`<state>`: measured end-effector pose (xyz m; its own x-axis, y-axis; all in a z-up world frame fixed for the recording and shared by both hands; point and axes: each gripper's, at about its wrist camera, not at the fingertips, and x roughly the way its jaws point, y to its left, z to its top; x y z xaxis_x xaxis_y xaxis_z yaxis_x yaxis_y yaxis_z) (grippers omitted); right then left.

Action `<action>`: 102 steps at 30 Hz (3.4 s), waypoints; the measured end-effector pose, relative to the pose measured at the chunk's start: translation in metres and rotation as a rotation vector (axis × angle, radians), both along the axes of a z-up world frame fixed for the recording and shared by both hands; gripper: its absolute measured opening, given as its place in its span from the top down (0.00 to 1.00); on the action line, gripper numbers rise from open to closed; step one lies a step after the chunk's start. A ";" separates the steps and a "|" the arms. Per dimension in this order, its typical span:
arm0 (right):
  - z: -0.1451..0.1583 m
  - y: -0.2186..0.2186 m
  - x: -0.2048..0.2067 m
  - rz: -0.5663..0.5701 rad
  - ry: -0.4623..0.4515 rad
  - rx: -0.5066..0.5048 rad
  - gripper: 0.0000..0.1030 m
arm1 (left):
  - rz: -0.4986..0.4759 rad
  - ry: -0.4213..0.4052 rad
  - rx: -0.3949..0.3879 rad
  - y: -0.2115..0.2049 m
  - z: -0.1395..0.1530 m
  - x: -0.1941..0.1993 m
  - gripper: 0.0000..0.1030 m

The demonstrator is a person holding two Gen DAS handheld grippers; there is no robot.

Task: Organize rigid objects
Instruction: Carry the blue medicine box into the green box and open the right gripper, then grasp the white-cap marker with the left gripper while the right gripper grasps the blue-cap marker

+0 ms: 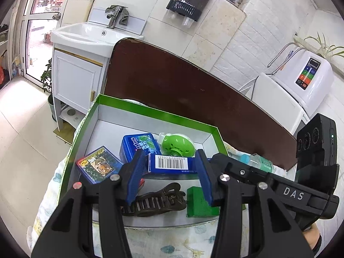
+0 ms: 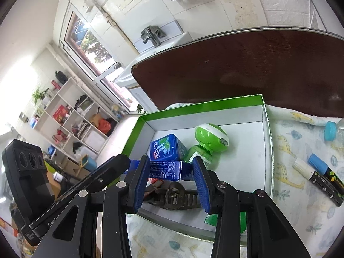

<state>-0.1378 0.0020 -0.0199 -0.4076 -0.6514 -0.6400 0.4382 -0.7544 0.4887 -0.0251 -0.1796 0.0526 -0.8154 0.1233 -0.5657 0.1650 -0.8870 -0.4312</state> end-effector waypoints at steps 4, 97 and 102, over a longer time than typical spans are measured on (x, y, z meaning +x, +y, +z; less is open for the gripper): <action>-0.006 0.004 -0.004 -0.018 -0.014 0.011 0.58 | -0.016 -0.013 0.009 0.001 -0.006 -0.006 0.56; -0.081 0.228 -0.040 -0.039 -0.015 0.369 0.66 | -0.390 -0.469 -0.197 0.250 -0.081 -0.122 0.86; -0.082 0.230 -0.046 -0.097 -0.059 0.356 0.82 | -0.411 -0.452 -0.164 0.250 -0.082 -0.110 0.86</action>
